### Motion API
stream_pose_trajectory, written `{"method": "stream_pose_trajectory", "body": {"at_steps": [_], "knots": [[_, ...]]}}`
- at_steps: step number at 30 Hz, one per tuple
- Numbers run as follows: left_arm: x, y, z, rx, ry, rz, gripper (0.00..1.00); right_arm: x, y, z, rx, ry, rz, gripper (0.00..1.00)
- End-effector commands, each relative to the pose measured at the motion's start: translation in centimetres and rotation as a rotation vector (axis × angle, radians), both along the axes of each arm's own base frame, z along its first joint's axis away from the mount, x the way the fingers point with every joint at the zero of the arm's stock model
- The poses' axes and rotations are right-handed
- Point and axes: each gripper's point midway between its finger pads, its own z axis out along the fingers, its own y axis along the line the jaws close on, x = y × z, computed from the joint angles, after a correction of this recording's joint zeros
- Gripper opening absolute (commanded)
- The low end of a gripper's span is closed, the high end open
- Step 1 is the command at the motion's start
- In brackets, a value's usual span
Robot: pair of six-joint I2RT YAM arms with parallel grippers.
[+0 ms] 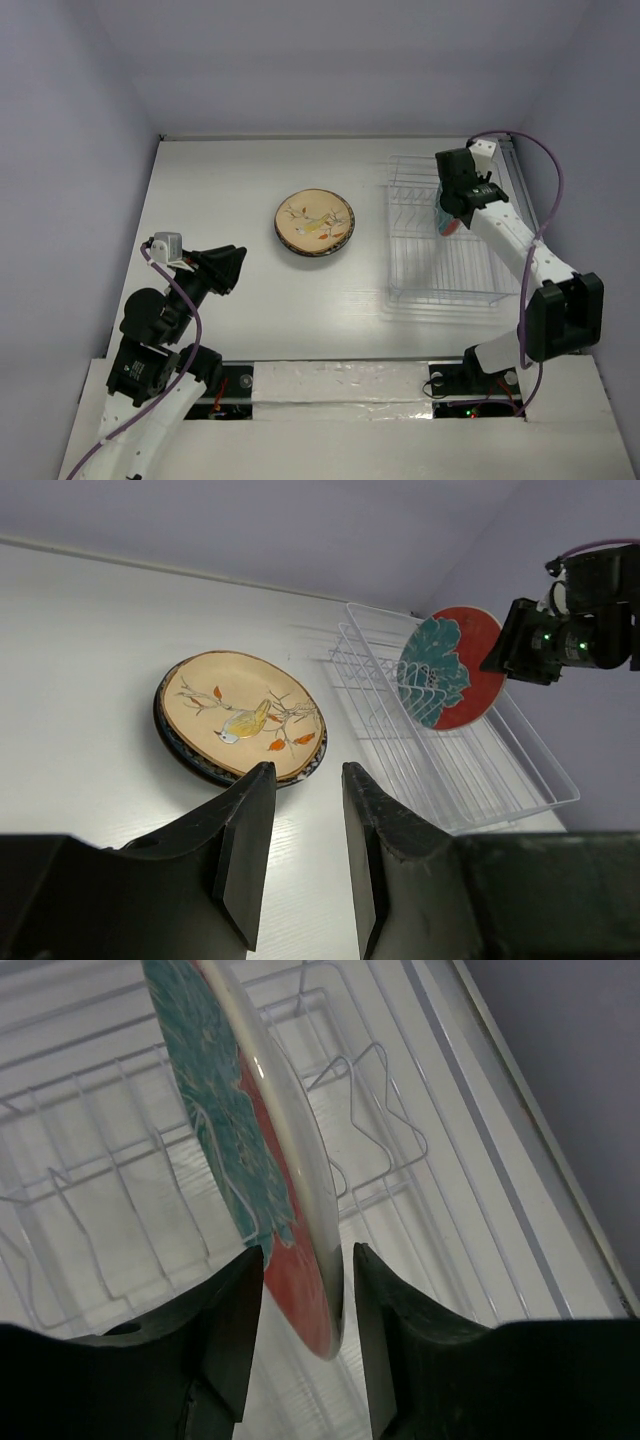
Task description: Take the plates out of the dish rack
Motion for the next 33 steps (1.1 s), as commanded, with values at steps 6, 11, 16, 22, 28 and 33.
{"method": "stream_pose_trajectory", "body": {"at_steps": [6, 11, 16, 22, 28, 33], "knots": [[-0.3, -0.4, 1.6, -0.017, -0.052, -0.025, 0.30, 1.7, -1.3, 3.1, -0.097, 0.000, -0.040, 0.31], [-0.4, -0.4, 1.7, -0.018, -0.058, -0.027, 0.30, 1.6, -1.8, 3.6, -0.143, 0.038, -0.044, 0.15], [-0.4, -0.3, 1.8, -0.020, -0.061, -0.026, 0.30, 1.4, -2.3, 5.3, -0.179, 0.036, -0.048, 0.00], [-0.4, -0.4, 1.8, -0.019, -0.061, -0.029, 0.30, 1.0, -2.8, 9.2, -0.204, -0.023, -0.053, 0.00], [-0.4, -0.5, 1.7, -0.017, -0.057, -0.034, 0.30, 0.9, -3.0, 13.5, -0.210, -0.112, -0.041, 0.00], [-0.3, -0.6, 1.6, -0.015, -0.053, -0.037, 0.30, 0.2, -3.1, 15.9, -0.199, -0.170, -0.051, 0.00]]}}
